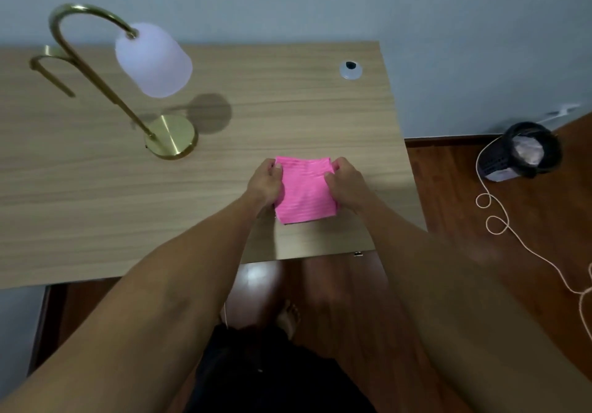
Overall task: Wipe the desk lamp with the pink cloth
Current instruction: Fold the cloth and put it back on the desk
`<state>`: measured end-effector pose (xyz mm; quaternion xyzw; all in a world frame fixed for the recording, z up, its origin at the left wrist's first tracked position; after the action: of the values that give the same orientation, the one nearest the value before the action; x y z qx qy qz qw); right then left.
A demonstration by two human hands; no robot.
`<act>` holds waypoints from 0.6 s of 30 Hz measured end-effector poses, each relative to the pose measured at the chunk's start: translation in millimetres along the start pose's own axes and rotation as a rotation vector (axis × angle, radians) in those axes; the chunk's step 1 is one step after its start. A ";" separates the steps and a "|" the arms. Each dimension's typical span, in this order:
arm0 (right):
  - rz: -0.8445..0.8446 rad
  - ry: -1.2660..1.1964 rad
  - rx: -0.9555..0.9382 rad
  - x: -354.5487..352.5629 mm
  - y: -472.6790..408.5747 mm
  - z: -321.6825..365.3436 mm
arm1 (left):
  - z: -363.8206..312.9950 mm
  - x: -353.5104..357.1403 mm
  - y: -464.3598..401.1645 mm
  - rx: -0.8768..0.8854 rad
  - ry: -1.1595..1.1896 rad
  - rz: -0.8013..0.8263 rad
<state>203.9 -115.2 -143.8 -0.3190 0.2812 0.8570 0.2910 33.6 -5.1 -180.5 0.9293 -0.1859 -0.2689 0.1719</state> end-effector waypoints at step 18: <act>-0.123 0.255 -0.101 5.8 35.3 41.5 | 0.9 -93.1 26.8 -0.026 -0.369 -0.070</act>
<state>160.4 -109.5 -111.0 -0.4559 0.2525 0.8032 0.2884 -46.9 12.2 -129.4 0.8679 -0.1781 -0.4429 0.1374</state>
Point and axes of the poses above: each hand's wrist, its own y-axis away from the middle knuckle, its own x-axis out of the palm, z = x × y, the point moved 1 cm from there along -y, towards the middle knuckle, and after that the axes turned 12 degrees about -z, right-handed, at the moved point
